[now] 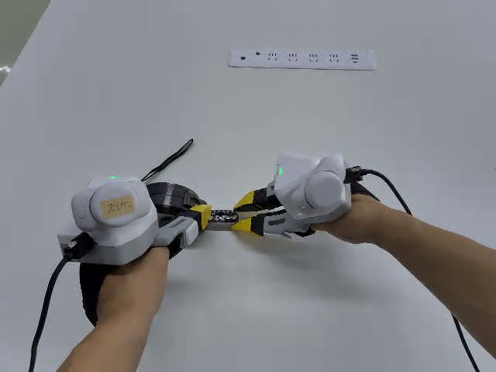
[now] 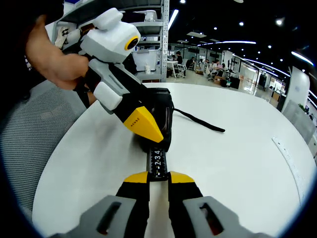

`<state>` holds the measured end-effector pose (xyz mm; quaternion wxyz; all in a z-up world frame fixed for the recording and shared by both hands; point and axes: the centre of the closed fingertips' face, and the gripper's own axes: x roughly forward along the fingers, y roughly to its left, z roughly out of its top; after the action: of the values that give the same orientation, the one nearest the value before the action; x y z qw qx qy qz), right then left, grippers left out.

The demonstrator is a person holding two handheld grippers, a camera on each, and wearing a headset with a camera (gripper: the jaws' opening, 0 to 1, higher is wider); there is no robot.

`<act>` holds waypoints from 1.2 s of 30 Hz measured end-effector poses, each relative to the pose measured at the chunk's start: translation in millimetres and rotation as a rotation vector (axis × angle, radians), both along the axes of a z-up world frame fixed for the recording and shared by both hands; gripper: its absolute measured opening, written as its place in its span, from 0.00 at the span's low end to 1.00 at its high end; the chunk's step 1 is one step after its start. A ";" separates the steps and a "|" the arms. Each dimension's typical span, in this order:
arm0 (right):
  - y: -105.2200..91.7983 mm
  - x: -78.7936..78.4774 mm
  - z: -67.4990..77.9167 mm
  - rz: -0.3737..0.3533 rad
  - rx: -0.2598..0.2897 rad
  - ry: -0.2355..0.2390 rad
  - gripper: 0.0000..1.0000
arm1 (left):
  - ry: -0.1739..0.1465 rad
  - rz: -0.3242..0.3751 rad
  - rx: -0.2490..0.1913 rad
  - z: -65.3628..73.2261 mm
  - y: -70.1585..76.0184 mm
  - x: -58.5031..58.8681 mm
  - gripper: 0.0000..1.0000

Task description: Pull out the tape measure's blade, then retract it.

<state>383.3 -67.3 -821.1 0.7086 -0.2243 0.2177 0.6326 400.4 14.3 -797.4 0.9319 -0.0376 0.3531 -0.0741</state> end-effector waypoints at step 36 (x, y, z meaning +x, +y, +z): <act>32.5 1.5 -0.2 0.005 0.027 0.000 0.12 | 0.002 0.009 -0.018 0.0 0.5 0.2 0.61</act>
<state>384.9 -34.8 -821.4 0.7100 -0.2152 0.2085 0.6373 400.6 14.8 -797.5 0.9315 -0.0477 0.3530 -0.0730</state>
